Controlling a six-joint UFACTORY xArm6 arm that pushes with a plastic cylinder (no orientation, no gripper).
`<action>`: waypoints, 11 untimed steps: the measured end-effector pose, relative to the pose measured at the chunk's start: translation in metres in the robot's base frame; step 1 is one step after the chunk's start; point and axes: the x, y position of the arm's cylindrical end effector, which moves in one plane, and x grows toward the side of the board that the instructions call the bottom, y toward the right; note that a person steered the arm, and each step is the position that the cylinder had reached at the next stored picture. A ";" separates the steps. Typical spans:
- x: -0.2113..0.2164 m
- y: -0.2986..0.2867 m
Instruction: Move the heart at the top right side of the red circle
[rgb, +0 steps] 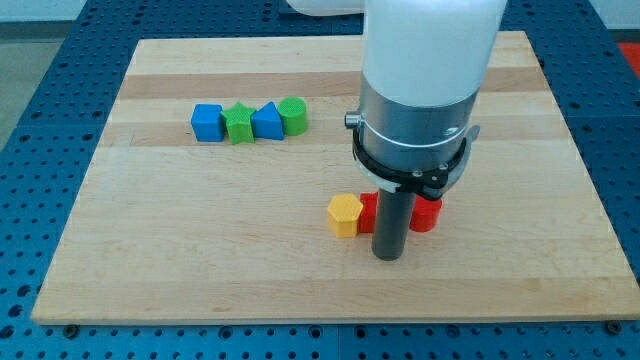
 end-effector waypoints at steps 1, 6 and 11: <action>0.000 0.000; 0.024 0.184; -0.125 0.225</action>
